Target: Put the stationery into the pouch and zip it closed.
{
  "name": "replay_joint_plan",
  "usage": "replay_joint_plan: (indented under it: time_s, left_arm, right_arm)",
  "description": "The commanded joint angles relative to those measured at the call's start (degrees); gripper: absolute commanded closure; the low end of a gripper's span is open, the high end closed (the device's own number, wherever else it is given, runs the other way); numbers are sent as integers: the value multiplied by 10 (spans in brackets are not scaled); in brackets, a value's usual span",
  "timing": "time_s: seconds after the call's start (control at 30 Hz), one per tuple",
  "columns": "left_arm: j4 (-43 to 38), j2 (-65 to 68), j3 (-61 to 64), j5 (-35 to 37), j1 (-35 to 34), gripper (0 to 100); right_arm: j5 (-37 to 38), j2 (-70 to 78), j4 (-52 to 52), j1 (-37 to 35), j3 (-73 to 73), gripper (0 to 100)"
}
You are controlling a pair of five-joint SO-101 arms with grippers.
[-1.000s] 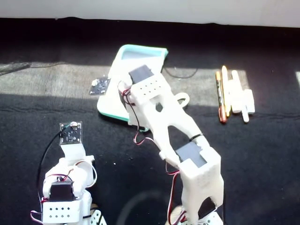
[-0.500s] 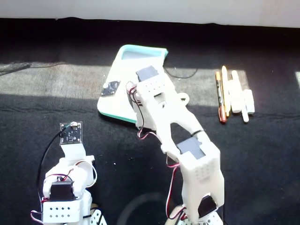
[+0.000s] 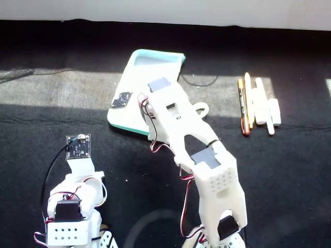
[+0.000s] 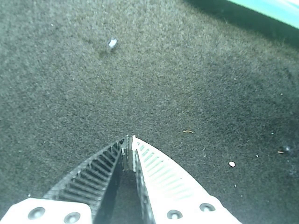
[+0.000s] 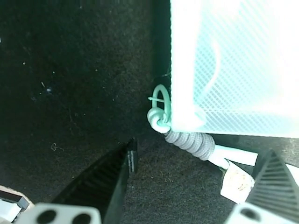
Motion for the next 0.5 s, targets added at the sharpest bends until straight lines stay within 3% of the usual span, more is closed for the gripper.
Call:
replay_joint_plan:
  time_s: [0.0,0.33,0.4,0.47]
  left_arm:
    - [0,0,8,4,8,989]
    - [0,0,8,4,8,989]
    - [0,0,8,4,8,989]
    - [0,0,8,4,8,989]
  right_arm:
    - [10,0,-8,4,-4,621]
    - [10,78,28,24,-8,625]
    - [10,75,58,25,-9,668]
    - [10,67,68,25,-9,788]
